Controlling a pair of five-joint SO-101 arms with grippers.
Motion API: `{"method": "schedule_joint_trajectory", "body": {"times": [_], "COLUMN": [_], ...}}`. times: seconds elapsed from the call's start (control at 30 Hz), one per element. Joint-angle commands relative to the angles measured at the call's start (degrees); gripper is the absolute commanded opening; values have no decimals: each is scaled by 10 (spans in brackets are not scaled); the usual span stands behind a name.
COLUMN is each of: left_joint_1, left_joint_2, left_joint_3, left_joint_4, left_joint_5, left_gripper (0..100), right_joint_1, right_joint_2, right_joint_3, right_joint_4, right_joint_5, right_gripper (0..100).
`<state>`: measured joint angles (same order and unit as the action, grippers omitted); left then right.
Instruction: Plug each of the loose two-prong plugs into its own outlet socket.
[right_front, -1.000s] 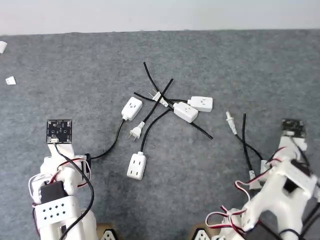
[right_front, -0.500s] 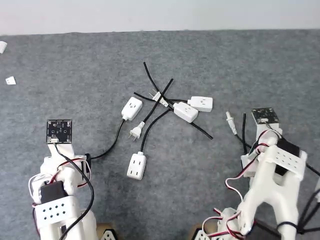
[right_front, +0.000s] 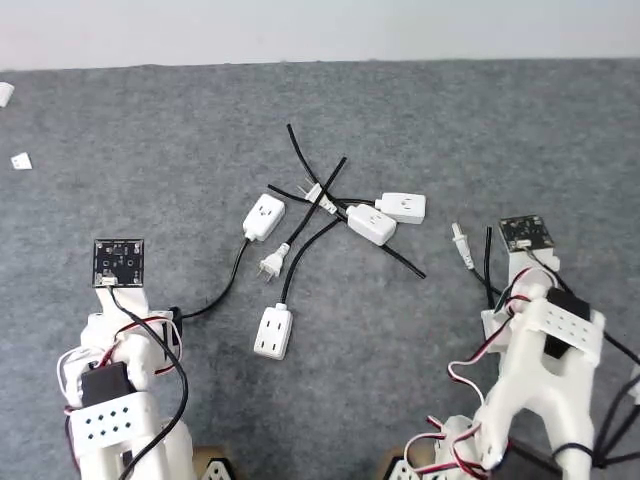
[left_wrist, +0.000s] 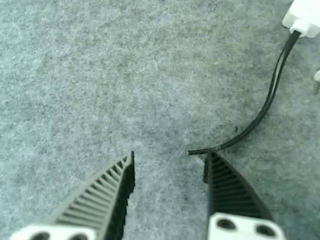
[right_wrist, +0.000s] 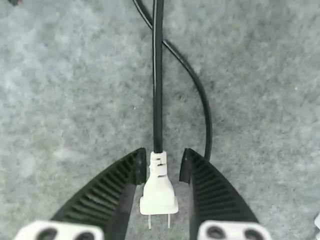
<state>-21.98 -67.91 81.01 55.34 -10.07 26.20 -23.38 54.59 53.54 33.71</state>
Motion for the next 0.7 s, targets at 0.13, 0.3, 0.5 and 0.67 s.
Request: {"method": "schedule_joint_trajectory", "body": {"times": [0.13, 0.3, 0.5, 0.67], "left_joint_1": [-2, -2, -2, -2], "left_joint_2": [-6, -6, -6, -6], "left_joint_3": [-3, -3, -3, -3], "left_joint_4": [-13, -14, -16, -16], "left_joint_5": [-4, -4, -4, -4], "left_gripper": [213, 213, 213, 213], "right_joint_1": [-2, 21, 22, 22], "right_joint_2": [35, 78, 84, 89], "right_joint_3": [3, -25, -37, -42], "right_joint_4": [-25, -28, 19, 5], "right_joint_5": [4, 4, 36, 58], "right_gripper": [114, 114, 113, 107]}}
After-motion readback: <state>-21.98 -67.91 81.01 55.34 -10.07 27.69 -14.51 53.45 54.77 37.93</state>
